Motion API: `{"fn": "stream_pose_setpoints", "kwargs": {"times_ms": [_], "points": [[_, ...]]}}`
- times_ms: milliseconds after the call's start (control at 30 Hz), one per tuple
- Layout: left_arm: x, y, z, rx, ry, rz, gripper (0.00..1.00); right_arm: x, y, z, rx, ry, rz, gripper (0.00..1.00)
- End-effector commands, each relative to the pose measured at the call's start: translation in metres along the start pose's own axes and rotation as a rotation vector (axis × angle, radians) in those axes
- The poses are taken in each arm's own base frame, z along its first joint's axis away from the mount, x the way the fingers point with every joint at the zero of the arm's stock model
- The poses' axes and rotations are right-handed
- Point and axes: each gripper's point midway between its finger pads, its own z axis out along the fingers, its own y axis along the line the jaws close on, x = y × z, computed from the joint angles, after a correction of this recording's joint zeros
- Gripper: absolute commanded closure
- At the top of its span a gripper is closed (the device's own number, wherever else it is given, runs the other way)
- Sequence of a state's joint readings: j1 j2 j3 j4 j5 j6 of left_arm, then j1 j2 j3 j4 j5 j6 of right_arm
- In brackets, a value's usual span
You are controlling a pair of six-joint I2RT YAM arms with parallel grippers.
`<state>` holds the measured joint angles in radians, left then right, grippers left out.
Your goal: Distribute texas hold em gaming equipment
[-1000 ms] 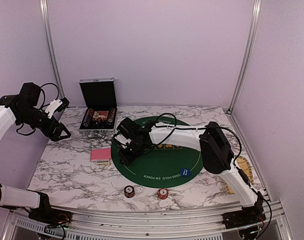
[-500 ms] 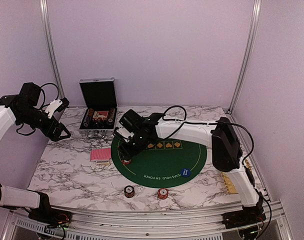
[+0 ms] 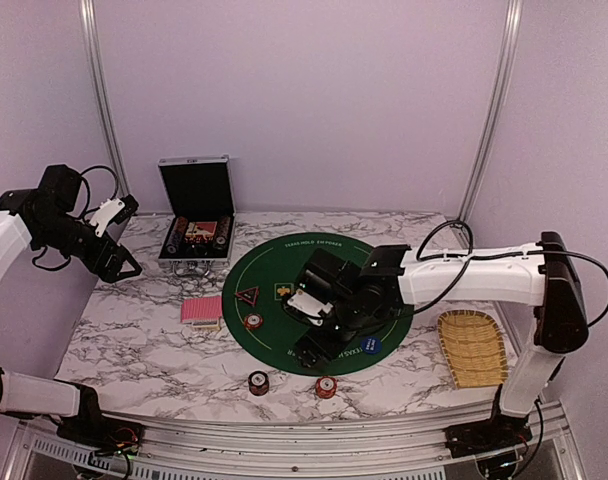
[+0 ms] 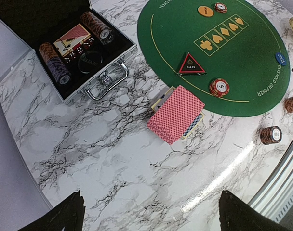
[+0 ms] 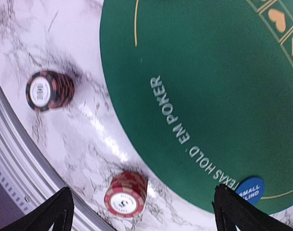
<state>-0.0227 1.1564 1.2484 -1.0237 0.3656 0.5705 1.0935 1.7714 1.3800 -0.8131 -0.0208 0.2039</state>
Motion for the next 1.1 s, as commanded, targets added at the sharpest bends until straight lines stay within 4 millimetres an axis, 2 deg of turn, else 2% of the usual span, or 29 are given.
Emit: {"fn": "stream_pose_setpoints", "kwargs": {"times_ms": [0, 100, 400, 633, 1067], "points": [[-0.002, -0.003, -0.007, 0.005, 0.000, 0.017, 0.01, 0.027, 0.007, -0.016, -0.001, 0.024, 0.035, 0.01], [-0.002, -0.003, -0.007, 0.007, 0.001, 0.018, 0.01, 0.041, 0.007, -0.014, -0.007, 0.049, 0.047, 0.01], [-0.004, -0.003, -0.009, 0.006, -0.004, 0.012, 0.01, 0.053, 0.022, 0.004, -0.069, 0.101, 0.003, 0.04], [-0.003, -0.003, -0.008, 0.006, -0.001, 0.011, 0.01, 0.055, 0.034, 0.019, -0.109, 0.123, -0.023, 0.08], [-0.003, -0.002, -0.009, 0.002, 0.002, 0.013, 0.01, 0.056, 0.028, 0.045, -0.072, 0.141, -0.033, 0.18]]}}
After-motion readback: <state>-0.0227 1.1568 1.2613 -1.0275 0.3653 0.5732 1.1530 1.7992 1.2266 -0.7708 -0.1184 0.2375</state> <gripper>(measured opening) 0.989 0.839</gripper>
